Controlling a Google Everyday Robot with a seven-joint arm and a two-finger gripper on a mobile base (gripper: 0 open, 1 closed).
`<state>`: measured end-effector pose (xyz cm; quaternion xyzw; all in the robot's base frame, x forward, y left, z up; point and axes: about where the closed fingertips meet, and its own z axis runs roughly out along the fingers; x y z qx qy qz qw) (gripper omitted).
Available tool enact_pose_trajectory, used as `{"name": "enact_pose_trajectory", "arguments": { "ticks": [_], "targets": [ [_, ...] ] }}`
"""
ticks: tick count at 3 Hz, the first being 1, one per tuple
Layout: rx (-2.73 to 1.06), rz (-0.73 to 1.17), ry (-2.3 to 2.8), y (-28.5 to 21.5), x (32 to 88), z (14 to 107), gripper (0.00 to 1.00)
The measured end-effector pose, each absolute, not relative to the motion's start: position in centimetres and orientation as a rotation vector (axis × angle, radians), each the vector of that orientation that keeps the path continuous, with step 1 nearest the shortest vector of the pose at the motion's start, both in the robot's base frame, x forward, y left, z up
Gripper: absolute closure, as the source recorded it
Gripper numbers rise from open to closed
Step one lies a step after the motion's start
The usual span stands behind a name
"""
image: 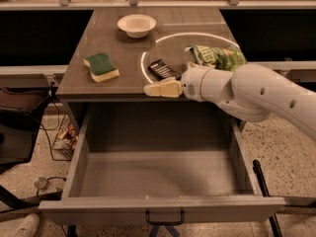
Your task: Place rxbar chocolate into top drawer
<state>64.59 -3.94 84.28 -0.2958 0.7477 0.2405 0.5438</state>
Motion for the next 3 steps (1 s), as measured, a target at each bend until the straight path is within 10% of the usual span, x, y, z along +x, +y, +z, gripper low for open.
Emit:
{"name": "enact_pose_trajectory", "arguments": {
  "ticks": [1,3],
  "targets": [
    [-0.7,0.553,1.802,-4.0,64.75,83.69,0.04],
    [-0.707,0.543,1.812,-3.72,64.83,83.48,0.49]
  ]
}}
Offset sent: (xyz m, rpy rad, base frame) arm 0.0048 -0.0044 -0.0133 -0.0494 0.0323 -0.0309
